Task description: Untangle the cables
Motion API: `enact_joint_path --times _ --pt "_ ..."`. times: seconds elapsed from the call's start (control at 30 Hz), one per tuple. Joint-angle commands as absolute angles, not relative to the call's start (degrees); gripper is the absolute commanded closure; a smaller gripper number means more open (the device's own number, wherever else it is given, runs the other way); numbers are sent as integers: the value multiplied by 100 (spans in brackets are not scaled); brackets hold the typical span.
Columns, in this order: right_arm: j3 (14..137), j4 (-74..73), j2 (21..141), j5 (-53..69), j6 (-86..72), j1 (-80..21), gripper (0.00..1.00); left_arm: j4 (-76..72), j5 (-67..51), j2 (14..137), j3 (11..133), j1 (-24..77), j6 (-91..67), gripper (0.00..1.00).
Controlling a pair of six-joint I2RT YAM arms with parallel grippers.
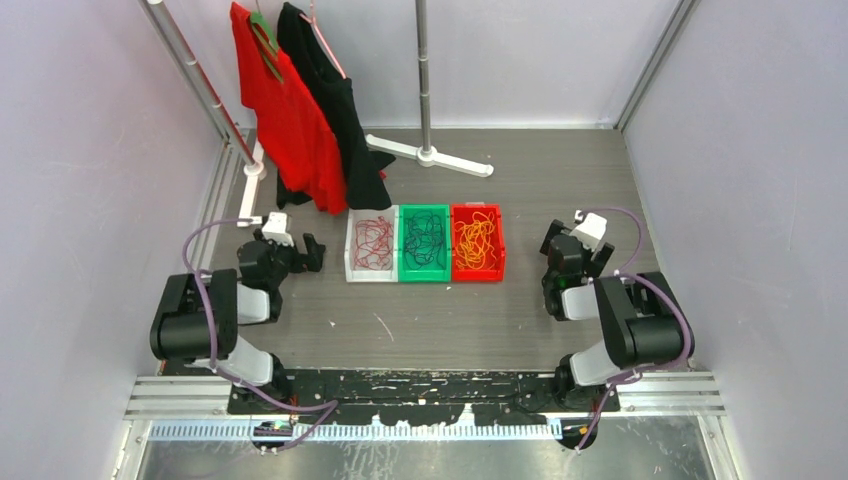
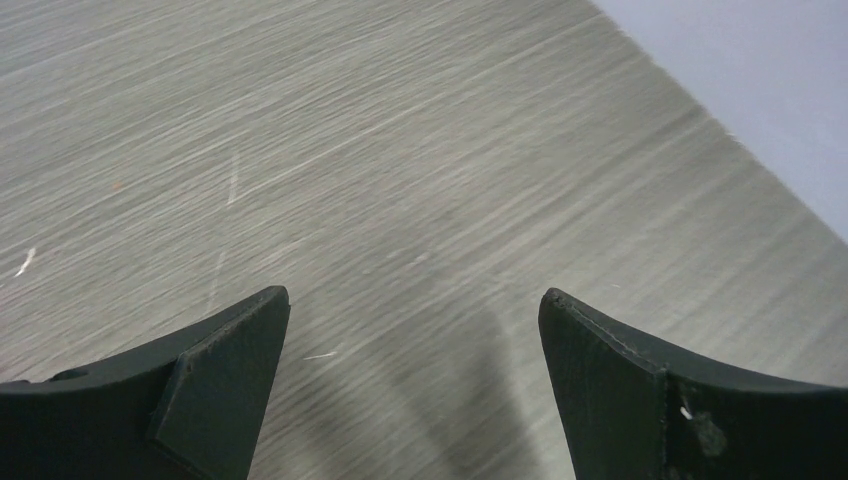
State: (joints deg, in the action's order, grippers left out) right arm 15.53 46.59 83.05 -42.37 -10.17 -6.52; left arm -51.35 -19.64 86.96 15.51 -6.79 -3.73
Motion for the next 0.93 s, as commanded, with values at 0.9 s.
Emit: enact_joint_path --times 0.9 --pt "1938 5456 8857 -2443 -986 -167 0 -5279 -1024 8850 2075 -114 -44 1"
